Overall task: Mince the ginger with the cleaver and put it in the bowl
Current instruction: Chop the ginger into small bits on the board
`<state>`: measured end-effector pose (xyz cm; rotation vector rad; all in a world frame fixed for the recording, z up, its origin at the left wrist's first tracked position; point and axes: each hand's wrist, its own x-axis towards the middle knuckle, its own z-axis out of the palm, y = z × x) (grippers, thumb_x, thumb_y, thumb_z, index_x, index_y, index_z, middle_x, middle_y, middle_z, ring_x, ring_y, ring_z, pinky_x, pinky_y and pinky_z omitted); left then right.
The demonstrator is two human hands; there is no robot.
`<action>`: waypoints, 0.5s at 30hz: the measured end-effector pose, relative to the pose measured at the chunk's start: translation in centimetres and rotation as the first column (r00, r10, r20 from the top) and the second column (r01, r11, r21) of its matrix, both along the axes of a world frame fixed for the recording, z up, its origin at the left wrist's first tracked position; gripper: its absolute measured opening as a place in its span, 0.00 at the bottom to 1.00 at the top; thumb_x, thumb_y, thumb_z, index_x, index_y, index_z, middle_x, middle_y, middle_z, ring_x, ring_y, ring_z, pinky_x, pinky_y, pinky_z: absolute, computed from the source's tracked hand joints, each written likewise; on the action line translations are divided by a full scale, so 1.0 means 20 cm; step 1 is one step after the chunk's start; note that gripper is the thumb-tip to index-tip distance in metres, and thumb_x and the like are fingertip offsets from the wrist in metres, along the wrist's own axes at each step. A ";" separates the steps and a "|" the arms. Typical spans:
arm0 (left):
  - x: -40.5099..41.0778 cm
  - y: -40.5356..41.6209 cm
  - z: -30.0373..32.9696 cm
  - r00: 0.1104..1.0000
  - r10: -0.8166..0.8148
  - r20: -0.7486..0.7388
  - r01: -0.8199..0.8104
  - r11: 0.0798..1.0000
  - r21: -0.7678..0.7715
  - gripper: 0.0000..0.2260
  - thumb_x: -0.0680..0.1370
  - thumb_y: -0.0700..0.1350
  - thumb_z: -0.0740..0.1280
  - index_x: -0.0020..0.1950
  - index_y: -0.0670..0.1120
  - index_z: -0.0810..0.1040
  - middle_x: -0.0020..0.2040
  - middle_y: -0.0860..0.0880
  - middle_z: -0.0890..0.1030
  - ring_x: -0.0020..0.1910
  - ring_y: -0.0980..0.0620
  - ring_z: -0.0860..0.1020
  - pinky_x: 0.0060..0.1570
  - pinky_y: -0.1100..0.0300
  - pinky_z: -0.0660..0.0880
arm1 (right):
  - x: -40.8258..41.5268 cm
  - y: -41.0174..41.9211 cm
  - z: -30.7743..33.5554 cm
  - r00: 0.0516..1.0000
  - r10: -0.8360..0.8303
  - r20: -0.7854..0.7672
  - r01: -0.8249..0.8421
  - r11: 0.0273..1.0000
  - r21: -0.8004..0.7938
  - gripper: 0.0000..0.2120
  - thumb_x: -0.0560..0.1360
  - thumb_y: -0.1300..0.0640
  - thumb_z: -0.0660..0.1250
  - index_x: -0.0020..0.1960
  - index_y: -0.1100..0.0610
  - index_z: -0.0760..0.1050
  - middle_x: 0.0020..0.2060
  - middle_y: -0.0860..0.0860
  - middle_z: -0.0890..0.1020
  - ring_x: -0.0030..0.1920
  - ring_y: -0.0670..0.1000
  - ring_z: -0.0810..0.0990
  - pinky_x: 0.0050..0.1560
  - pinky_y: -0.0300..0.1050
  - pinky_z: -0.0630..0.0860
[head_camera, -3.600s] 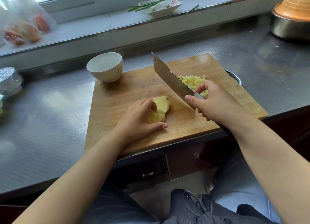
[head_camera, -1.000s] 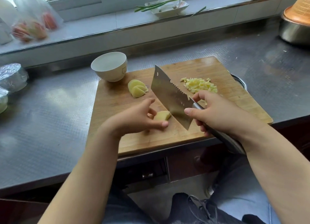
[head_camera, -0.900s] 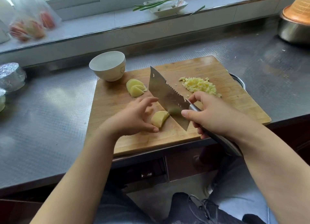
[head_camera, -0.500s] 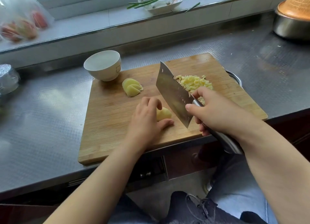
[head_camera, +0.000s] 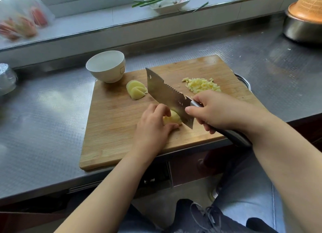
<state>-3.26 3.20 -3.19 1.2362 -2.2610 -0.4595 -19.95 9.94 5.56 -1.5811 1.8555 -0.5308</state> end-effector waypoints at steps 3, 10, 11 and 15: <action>0.02 -0.03 0.02 0.995 -0.078 0.062 0.073 0.995 0.065 0.16 0.71 0.54 0.74 0.52 0.55 0.70 0.57 0.54 0.69 0.55 0.53 0.72 0.53 0.54 0.74 | -0.02 0.01 0.01 0.998 0.049 -0.037 -0.048 0.999 0.025 0.09 0.82 0.54 0.58 0.43 0.51 0.69 0.36 0.54 0.78 0.29 0.49 0.79 0.31 0.45 0.80; 0.01 -0.03 0.01 0.996 -0.090 0.015 0.089 0.994 0.060 0.16 0.70 0.54 0.74 0.51 0.55 0.70 0.54 0.55 0.70 0.51 0.53 0.73 0.52 0.54 0.74 | -0.03 0.01 -0.01 0.990 0.080 -0.116 -0.080 0.997 0.005 0.08 0.81 0.55 0.57 0.43 0.49 0.67 0.34 0.54 0.78 0.28 0.50 0.79 0.31 0.48 0.80; 0.00 -0.03 0.00 0.997 -0.069 0.015 0.069 0.997 0.047 0.16 0.70 0.54 0.73 0.51 0.55 0.70 0.53 0.55 0.70 0.51 0.53 0.73 0.50 0.55 0.73 | -0.04 0.00 0.00 0.988 0.099 -0.116 -0.098 0.995 0.016 0.07 0.81 0.55 0.57 0.44 0.49 0.67 0.34 0.54 0.78 0.28 0.50 0.78 0.30 0.48 0.80; -0.03 -0.02 -0.01 0.999 -0.031 -0.023 0.031 0.999 0.028 0.16 0.70 0.54 0.73 0.51 0.54 0.69 0.54 0.53 0.69 0.50 0.52 0.72 0.48 0.57 0.72 | -0.09 -0.04 0.04 0.986 0.143 -0.083 -0.135 0.986 0.100 0.06 0.82 0.57 0.57 0.48 0.48 0.68 0.36 0.54 0.78 0.28 0.48 0.77 0.28 0.42 0.77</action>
